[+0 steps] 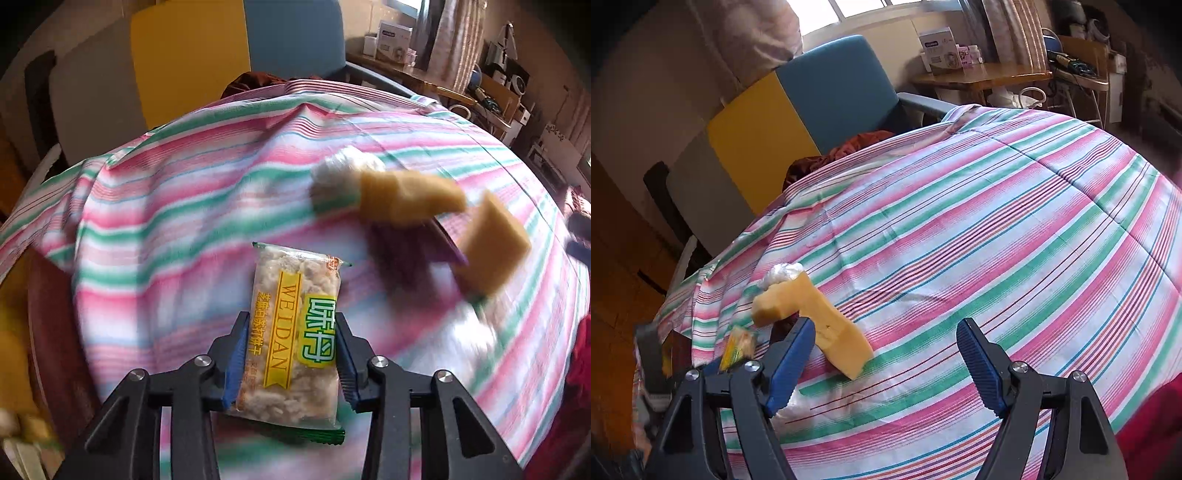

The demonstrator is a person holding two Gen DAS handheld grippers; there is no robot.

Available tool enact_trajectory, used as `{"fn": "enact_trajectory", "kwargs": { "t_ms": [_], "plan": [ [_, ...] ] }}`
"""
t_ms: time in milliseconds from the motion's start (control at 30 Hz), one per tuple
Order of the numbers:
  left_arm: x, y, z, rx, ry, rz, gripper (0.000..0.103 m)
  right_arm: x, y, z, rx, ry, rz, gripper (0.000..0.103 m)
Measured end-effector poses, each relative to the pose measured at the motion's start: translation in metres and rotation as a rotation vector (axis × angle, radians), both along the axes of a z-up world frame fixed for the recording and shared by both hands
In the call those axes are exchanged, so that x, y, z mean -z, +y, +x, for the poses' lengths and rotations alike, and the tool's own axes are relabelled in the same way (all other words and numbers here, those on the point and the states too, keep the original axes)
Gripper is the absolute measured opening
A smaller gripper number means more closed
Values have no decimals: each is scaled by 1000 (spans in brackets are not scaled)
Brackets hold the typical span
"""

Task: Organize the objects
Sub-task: 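Grasp the clear plastic bag with the right tool while the left tool holds the WEIDAN packet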

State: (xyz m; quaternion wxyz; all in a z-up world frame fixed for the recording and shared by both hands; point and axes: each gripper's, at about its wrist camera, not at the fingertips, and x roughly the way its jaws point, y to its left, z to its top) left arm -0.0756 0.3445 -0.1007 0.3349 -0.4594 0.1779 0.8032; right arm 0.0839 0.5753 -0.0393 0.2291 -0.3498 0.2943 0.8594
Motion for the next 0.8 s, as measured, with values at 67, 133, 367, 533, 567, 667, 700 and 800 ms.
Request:
{"fn": "enact_trajectory", "kwargs": {
  "t_ms": [67,133,367,533,567,667,700,800],
  "plan": [
    [1,-10,17,-2,28,4,43,1,0,0,-3,-4,-7,80],
    [0,-24,33,-9,49,17,43,2,0,-1,-10,-4,-14,80],
    [3,-50,69,4,116,67,43,-1,-12,-9,-69,14,-3,80],
    [6,-51,76,36,184,72,44,-2,-46,-24,-282,46,-21,80],
    [7,-52,78,42,199,73,44,0,-57,-30,-336,27,-14,80],
    [8,-52,80,50,224,76,44,10,-77,-42,-413,-35,13,80],
    [8,-52,80,49,222,77,44,14,-81,-44,-426,-49,10,80],
    [8,-52,80,51,226,78,44,22,-96,-49,-486,-93,20,80]
  ]
}}
